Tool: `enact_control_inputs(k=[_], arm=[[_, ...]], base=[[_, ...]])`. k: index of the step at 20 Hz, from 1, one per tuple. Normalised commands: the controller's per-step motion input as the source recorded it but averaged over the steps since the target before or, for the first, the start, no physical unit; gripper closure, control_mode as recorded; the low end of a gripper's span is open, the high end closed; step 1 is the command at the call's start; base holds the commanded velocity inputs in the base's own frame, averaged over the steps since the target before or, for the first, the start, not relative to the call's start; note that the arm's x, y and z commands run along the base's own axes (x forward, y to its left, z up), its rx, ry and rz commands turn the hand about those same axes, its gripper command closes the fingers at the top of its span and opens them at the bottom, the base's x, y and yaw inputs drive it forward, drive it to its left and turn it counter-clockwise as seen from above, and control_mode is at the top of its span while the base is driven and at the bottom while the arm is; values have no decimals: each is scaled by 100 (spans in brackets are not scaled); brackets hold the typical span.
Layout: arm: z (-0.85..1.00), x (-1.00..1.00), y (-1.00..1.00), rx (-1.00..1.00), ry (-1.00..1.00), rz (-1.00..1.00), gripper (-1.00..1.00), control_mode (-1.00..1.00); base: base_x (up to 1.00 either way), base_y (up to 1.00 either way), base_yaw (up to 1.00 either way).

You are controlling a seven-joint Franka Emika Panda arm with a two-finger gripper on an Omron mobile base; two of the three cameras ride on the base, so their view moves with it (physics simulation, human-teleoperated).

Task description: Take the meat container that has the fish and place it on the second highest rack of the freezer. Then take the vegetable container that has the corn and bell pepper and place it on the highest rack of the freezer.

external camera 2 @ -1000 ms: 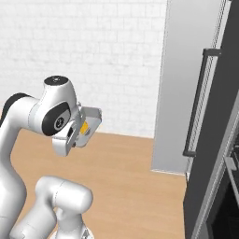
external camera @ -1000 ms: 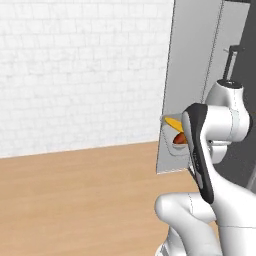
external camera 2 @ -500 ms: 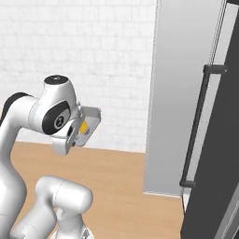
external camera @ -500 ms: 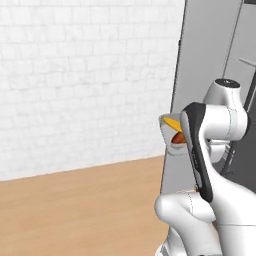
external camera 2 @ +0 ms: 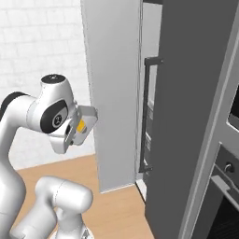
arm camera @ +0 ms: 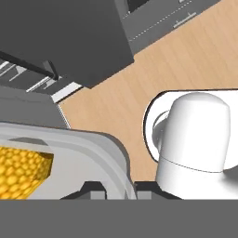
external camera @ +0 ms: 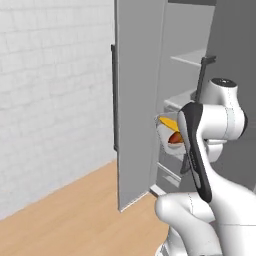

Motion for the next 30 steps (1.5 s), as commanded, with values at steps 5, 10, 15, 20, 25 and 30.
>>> enact_control_inputs(k=[5,10,15,20,25,30], arm=[[0,0,0,0,0,0,100,100],[0,0,0,0,0,0,100,100],[0,0,0,0,0,0,100,100],[0,0,0,0,0,0,100,100],[0,0,0,0,0,0,100,100],[0,0,0,0,0,0,100,100]], base=[[42,37,-73],[53,37,-63],[61,26,-34],[53,45,-15],[50,24,-13],[57,11,-8]])
